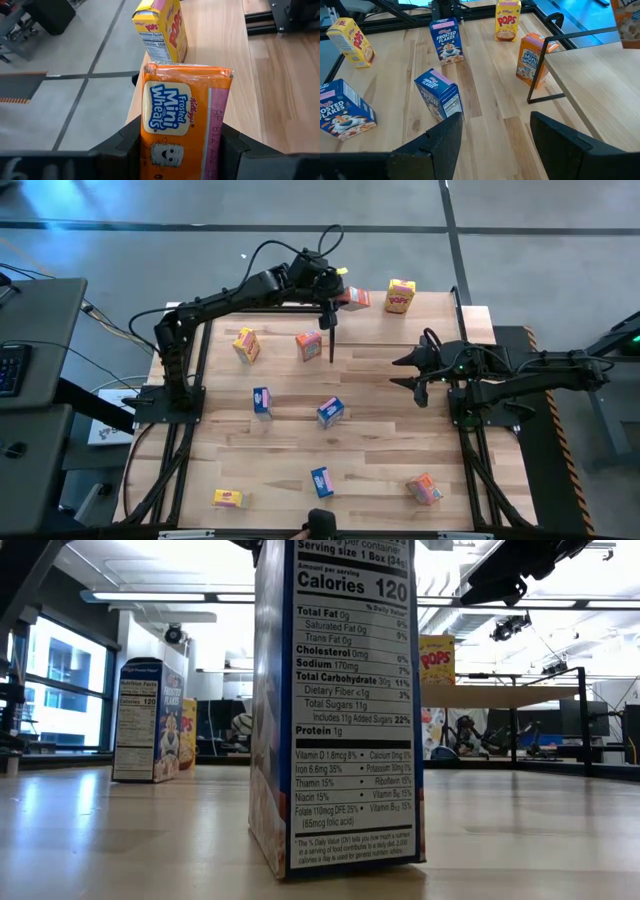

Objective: Stack cereal on shelf
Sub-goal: Put the left orange cereal box on the shelf

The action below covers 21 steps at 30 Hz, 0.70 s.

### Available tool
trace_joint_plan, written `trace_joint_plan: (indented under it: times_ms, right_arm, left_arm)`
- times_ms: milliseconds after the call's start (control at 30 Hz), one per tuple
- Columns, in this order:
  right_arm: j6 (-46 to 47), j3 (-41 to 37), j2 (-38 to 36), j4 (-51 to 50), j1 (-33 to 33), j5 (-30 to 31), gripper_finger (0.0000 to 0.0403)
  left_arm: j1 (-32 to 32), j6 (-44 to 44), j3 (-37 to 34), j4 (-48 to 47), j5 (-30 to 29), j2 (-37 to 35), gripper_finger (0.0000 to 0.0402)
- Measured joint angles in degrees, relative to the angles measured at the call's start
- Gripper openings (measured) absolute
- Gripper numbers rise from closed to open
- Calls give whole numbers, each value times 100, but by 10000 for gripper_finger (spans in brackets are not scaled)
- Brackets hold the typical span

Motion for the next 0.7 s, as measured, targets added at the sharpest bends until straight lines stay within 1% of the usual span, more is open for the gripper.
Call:
trace_joint_plan:
  times_ms: [267, 433, 700]
  right_arm:
    - [-1, -1, 0, -1, 0, -2, 226]
    - [-1, -1, 0, -1, 2, -2, 226]
    - [-1, 0, 0, -1, 0, -2, 226]
  left_arm:
    - [36, -47, 0, 4, -10, 7, 152]
    - [80, -58, -4, -9, -163, 169, 152]
    - [113, -159, -4, 10, -173, 271, 152]
